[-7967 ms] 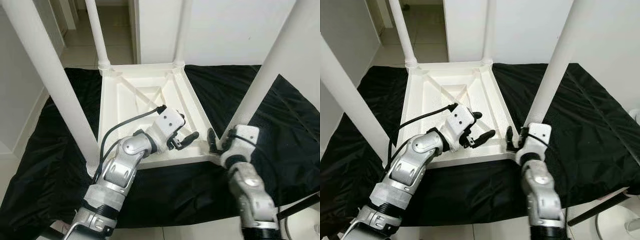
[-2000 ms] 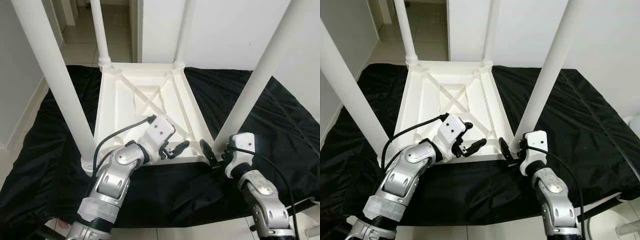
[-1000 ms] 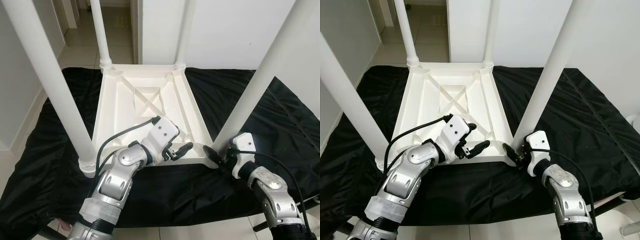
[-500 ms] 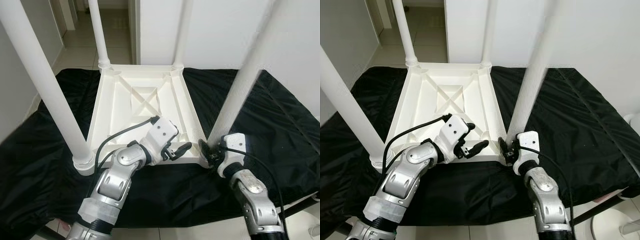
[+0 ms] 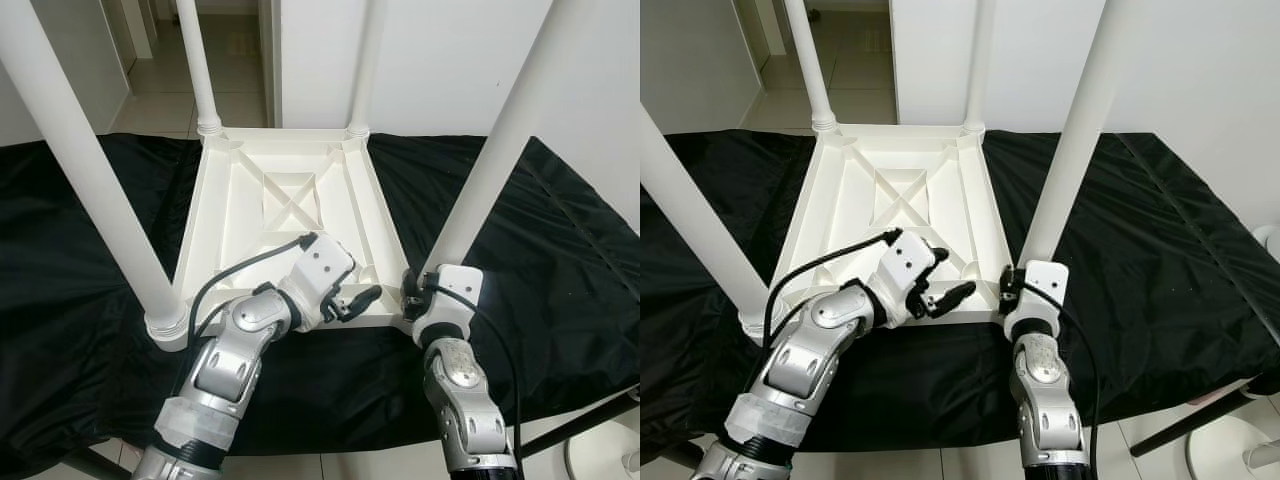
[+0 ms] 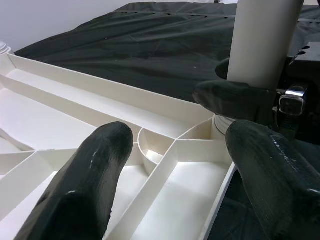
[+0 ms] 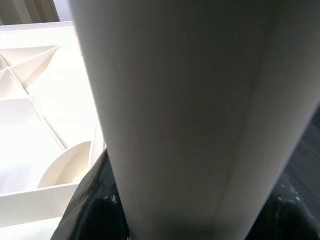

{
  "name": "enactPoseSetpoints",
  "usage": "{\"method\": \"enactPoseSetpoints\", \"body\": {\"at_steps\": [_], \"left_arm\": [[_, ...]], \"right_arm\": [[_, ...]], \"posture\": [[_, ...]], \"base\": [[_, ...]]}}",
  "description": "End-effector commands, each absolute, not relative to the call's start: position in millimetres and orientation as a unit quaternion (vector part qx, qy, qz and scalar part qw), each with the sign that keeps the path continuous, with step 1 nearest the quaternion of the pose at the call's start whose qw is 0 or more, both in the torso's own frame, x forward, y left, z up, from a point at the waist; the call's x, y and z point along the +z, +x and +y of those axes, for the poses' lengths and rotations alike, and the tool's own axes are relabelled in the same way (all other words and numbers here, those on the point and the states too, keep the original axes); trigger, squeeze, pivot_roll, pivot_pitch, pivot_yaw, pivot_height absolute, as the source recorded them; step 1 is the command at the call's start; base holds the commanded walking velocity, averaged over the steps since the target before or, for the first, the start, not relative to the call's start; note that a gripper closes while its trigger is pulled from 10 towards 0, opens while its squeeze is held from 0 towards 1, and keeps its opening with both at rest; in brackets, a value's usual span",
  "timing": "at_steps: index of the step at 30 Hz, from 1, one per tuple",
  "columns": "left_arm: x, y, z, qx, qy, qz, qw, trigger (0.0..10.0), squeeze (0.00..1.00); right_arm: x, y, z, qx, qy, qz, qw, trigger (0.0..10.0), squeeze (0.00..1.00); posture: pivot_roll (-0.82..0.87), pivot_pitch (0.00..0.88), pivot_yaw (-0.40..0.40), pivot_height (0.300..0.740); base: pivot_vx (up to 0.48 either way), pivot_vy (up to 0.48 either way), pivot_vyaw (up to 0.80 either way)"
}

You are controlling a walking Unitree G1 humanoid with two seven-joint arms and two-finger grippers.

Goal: Building children table

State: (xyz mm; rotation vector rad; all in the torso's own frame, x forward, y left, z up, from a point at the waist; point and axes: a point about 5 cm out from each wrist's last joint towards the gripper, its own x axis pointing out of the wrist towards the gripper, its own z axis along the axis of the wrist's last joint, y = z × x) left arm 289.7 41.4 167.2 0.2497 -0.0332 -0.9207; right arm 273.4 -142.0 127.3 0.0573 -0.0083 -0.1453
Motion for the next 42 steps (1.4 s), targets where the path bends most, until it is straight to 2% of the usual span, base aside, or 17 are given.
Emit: {"method": "enactPoseSetpoints", "body": {"at_steps": [1,2,3,14,15,16,20,22,25,31,32,33,34,35,38,39,42], "left_arm": [[170,295,45,-0.401,0.123,-0.021,0.907,10.0,0.00],[171,296,45,-0.399,0.124,-0.023,0.908,10.0,0.00],[172,297,45,-0.397,0.123,-0.024,0.909,10.0,0.00],[174,299,45,-0.392,0.123,-0.027,0.911,10.0,0.00],[174,300,45,-0.390,0.122,-0.028,0.912,10.0,0.00],[175,301,45,-0.389,0.122,-0.029,0.913,10.0,0.00],[176,303,44,-0.389,0.120,-0.032,0.913,10.0,0.00],[177,305,41,-0.391,0.119,-0.035,0.912,10.0,0.00],[178,306,39,-0.393,0.119,-0.038,0.911,10.0,0.00],[180,306,38,-0.395,0.120,-0.042,0.910,10.0,0.00],[180,307,39,-0.393,0.120,-0.042,0.911,10.0,0.00],[181,307,39,-0.392,0.120,-0.043,0.911,10.0,0.00],[181,307,39,-0.392,0.120,-0.043,0.911,10.0,0.00],[181,308,39,-0.391,0.119,-0.043,0.912,10.0,0.00],[181,308,38,-0.391,0.119,-0.043,0.912,10.0,0.00],[181,307,38,-0.390,0.117,-0.044,0.912,10.0,0.00],[181,307,37,-0.390,0.116,-0.045,0.912,10.0,0.00]], "right_arm": [[126,274,-137,-0.082,0.042,0.007,0.996,10.0,0.00],[125,274,-137,-0.085,0.040,0.007,0.996,10.0,0.00],[126,274,-136,-0.086,0.035,0.006,0.996,10.0,1.00],[137,278,-139,-0.051,0.027,-0.024,0.998,10.0,1.00],[139,279,-143,-0.019,0.020,-0.029,0.999,10.0,0.25],[141,280,-147,0.005,0.017,-0.031,0.999,10.0,0.00],[144,283,-156,0.050,0.011,-0.033,0.998,10.0,0.00],[146,288,-163,0.125,-0.032,-0.034,0.991,10.0,0.00],[146,292,-169,0.179,-0.071,-0.031,0.981,10.0,0.00],[144,295,-175,0.222,-0.091,-0.015,0.971,10.0,0.00],[141,296,-178,0.241,-0.102,-0.004,0.965,9.2,0.00],[138,296,-180,0.254,-0.105,0.006,0.962,6.7,0.00],[138,296,-180,0.254,-0.105,0.006,0.962,6.7,0.00],[135,296,-181,0.262,-0.106,0.014,0.959,2.4,0.00],[133,297,-182,0.269,-0.104,0.020,0.957,2.4,0.00],[126,295,-182,0.282,-0.106,0.037,0.953,0.0,0.00],[118,292,-181,0.307,-0.100,0.054,0.945,0.0,0.00]], "posture": [[-0.02,0.000,-0.005,0.740],[-0.02,0.000,-0.005,0.740],[-0.02,0.000,-0.007,0.740],[-0.02,0.000,-0.013,0.740],[-0.03,0.000,-0.014,0.740],[-0.03,0.000,-0.013,0.740],[-0.03,0.000,-0.012,0.740],[-0.04,0.000,-0.005,0.740],[-0.04,0.000,-0.005,0.740],[-0.04,0.000,-0.007,0.740],[-0.04,0.000,-0.012,0.740],[-0.04,0.000,-0.014,0.740],[-0.04,0.000,-0.014,0.740],[-0.03,0.000,-0.018,0.740],[-0.03,0.000,-0.018,0.740],[-0.03,0.000,-0.019,0.740],[-0.03,0.000,-0.017,0.740]], "base": [[0.000,0.000,0.00],[0.000,0.000,0.00],[0.000,0.000,0.00],[0.000,0.000,0.00],[0.000,0.000,0.00],[0.000,0.000,0.00],[0.000,0.000,0.00],[0.000,0.000,0.00],[0.000,0.000,0.00],[0.000,0.000,0.00],[0.000,0.000,0.00],[0.000,0.000,0.00],[0.000,0.000,0.00],[0.000,0.000,0.00],[0.000,0.000,0.00],[0.000,0.000,0.00],[0.000,0.000,0.00]]}}
